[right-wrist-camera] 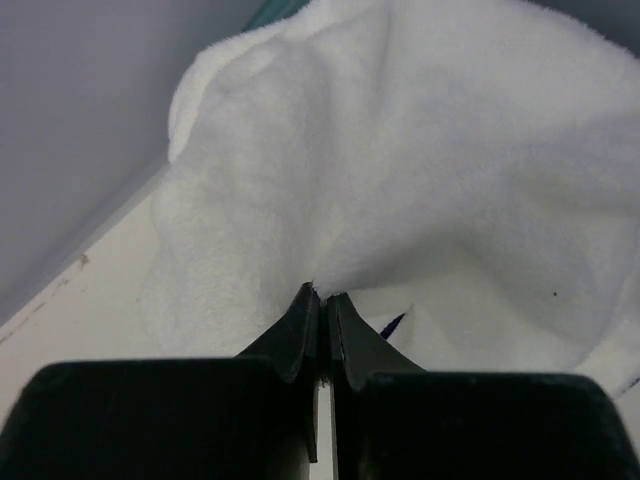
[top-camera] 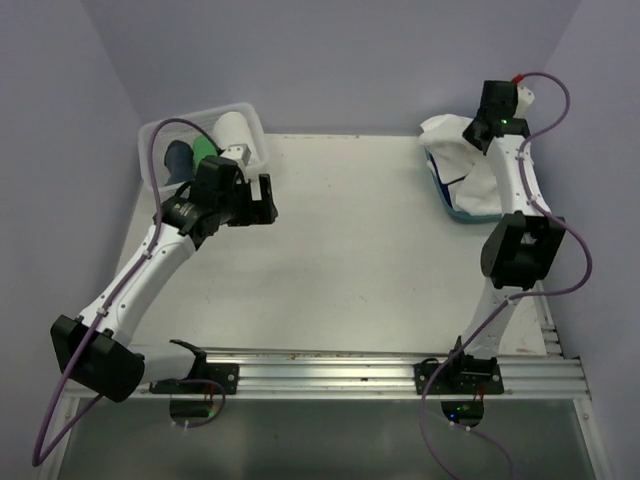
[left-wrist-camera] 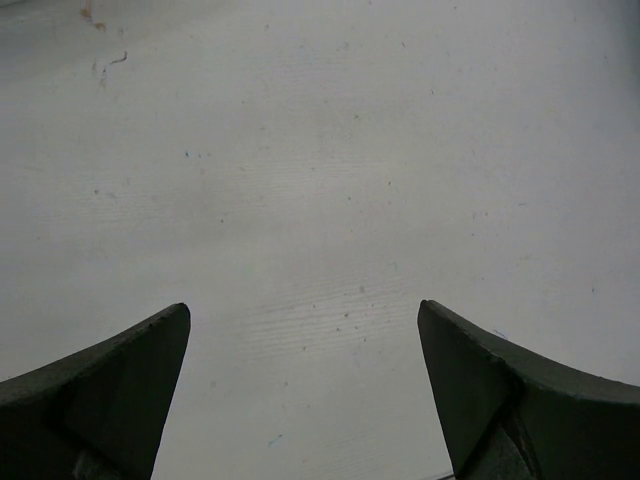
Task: Roll the towels
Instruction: Grab a towel with the right arm, then move the towel to the center of the board
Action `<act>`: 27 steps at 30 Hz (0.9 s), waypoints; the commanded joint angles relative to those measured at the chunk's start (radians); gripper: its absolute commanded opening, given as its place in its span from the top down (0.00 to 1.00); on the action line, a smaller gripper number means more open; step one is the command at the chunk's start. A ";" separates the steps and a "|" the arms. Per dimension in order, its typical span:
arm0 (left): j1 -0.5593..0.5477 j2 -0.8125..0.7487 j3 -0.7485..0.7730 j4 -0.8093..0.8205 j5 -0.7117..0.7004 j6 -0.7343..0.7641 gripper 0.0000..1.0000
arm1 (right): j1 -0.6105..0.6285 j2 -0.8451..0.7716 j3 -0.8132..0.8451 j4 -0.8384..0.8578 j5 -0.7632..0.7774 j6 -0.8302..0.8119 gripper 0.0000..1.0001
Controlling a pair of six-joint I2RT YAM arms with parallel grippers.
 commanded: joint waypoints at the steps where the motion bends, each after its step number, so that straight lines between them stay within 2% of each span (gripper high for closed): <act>1: 0.000 -0.025 0.086 -0.046 -0.049 0.016 0.00 | -0.001 -0.258 -0.039 0.125 -0.007 -0.019 1.00; 7: 0.049 -0.040 0.161 -0.088 -0.048 0.042 0.01 | 0.004 -0.501 -0.101 0.185 -0.081 -0.033 1.00; 9: 0.067 -0.045 0.166 -0.092 -0.036 0.050 0.01 | 0.004 -0.533 -0.101 0.186 -0.099 -0.041 1.00; 14: 0.185 -0.063 0.187 -0.118 0.041 0.058 0.00 | 0.042 -0.624 -0.095 0.192 -0.280 -0.036 1.00; 16: 0.228 -0.068 0.199 -0.138 0.041 0.064 0.00 | 0.099 -0.647 -0.087 0.205 -0.286 -0.063 1.00; 20: 0.259 -0.068 0.245 -0.181 -0.003 0.065 0.01 | 0.306 -0.667 -0.033 0.189 -0.280 -0.126 1.00; 22: 0.268 -0.071 0.258 -0.201 -0.025 0.062 0.01 | 0.357 -0.662 -0.029 0.185 -0.317 -0.123 1.00; 27: 0.280 -0.080 0.289 -0.221 -0.048 0.049 0.00 | 0.479 -0.687 -0.189 0.235 -0.338 -0.091 1.00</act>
